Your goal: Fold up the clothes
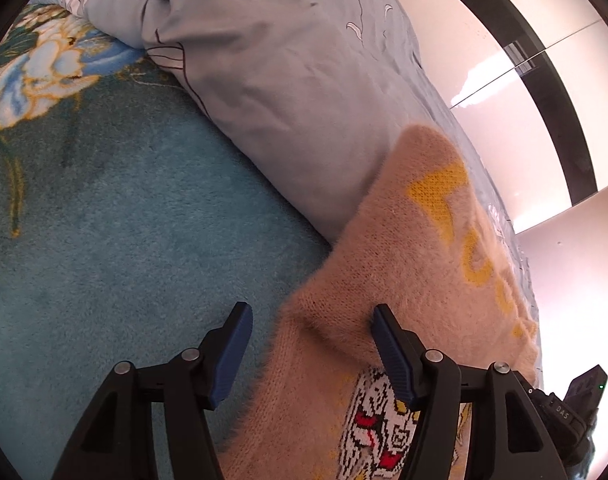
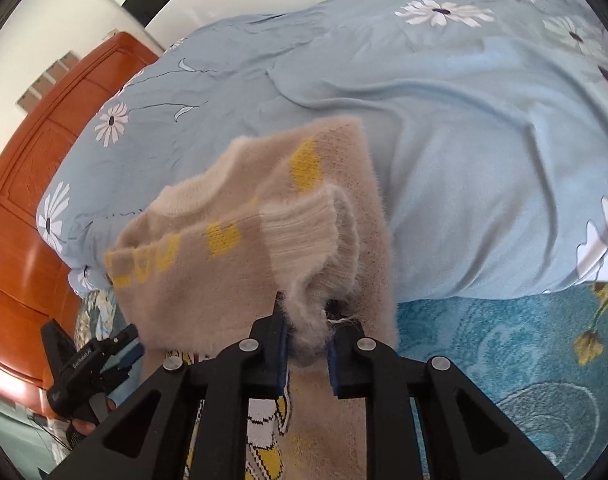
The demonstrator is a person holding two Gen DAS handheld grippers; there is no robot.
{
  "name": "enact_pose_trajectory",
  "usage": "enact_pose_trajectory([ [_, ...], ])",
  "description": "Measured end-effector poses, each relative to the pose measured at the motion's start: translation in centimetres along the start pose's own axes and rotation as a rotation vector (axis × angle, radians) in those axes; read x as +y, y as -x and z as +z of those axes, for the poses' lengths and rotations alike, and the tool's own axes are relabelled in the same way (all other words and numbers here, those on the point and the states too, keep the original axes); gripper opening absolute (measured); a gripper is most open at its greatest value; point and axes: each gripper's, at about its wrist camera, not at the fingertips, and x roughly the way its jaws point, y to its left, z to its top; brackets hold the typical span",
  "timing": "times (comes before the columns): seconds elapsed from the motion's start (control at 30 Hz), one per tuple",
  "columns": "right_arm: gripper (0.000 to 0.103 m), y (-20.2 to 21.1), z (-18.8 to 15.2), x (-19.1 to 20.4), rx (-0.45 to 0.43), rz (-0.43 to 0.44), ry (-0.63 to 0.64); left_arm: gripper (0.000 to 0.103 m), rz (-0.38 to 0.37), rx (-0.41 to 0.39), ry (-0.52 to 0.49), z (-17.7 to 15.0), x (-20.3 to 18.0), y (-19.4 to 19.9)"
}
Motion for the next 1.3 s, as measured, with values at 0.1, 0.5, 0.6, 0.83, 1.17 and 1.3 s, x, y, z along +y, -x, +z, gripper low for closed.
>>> enact_pose_trajectory([
  [0.1, 0.027, 1.1, -0.6, 0.0, 0.017, -0.002, -0.002, 0.066, -0.038, 0.010, 0.032, 0.3, 0.7, -0.4],
  [0.5, 0.043, 2.6, -10.3, -4.4, 0.250, 0.040, -0.197, 0.065, -0.044, 0.173, 0.059, -1.8, 3.0, 1.6],
  [0.6, 0.043, 3.0, -12.8, -5.7, 0.276, 0.055, -0.275, 0.065, -0.054, 0.263, 0.034, -3.9, 4.2, 3.0],
  [0.83, 0.043, 4.2, -15.7, -7.3, 0.261, 0.156, -0.476, 0.065, -0.090, 0.412, 0.052, -10.2, 7.1, 7.2],
  [1.17, 0.043, 5.2, -19.4, -7.9, 0.315, 0.258, -0.617, 0.042, -0.177, 0.495, 0.168, -14.0, 5.9, 9.9],
  [1.3, 0.022, 5.3, -19.5, -6.6, 0.359, 0.226, -0.564, 0.017, -0.198, 0.499, 0.229, -14.6, 6.7, 10.4],
])
